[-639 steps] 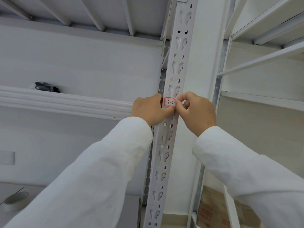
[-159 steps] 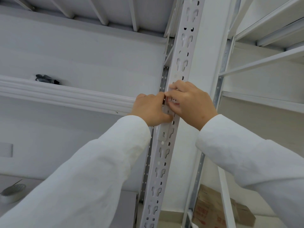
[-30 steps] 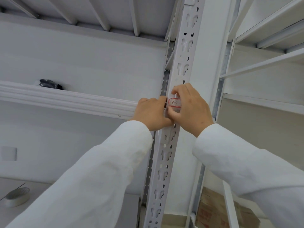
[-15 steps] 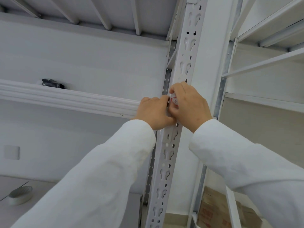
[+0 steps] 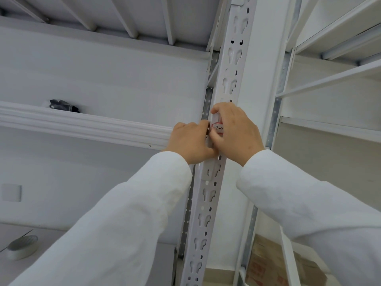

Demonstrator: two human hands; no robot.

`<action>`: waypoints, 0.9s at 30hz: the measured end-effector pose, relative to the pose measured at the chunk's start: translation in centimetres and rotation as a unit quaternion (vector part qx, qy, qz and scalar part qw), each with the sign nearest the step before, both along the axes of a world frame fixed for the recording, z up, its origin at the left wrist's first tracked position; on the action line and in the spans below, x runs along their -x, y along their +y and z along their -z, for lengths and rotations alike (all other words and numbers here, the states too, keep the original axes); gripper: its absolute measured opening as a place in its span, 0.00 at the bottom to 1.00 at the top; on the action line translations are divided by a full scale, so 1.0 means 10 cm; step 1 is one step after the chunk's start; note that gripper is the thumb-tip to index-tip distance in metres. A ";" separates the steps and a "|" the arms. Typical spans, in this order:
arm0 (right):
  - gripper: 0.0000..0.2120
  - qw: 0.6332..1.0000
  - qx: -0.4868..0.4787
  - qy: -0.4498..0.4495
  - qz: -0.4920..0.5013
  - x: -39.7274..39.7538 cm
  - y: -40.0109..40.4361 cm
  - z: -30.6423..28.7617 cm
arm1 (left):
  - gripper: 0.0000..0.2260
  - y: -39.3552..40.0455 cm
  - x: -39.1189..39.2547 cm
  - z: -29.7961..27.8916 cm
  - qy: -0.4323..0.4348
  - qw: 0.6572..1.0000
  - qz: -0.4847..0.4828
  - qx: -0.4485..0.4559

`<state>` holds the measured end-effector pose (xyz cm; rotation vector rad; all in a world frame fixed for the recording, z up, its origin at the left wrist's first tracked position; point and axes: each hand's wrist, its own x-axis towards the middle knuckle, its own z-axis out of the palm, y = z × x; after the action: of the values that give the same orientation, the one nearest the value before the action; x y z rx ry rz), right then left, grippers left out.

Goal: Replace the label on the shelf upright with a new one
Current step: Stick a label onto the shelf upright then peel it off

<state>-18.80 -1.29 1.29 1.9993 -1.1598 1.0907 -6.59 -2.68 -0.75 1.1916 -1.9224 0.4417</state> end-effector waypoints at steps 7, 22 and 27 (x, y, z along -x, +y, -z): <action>0.13 0.999 0.002 -0.030 0.026 -0.09 0.00 0.04 | 0.13 0.01 0.00 0.00 -0.006 1.000 -0.002 -0.001; 0.15 0.999 -0.006 -0.004 0.036 -0.10 0.04 -0.01 | 0.13 0.02 0.00 0.00 -0.006 1.000 -0.001 0.001; 0.14 0.999 -0.007 -0.015 0.045 -0.14 0.06 0.02 | 0.16 0.02 0.00 -0.01 -0.009 1.000 -0.007 -0.005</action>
<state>-17.43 -0.67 1.12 1.9274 -1.2626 1.0725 -6.63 -2.46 -0.66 1.2130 -1.9339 0.4523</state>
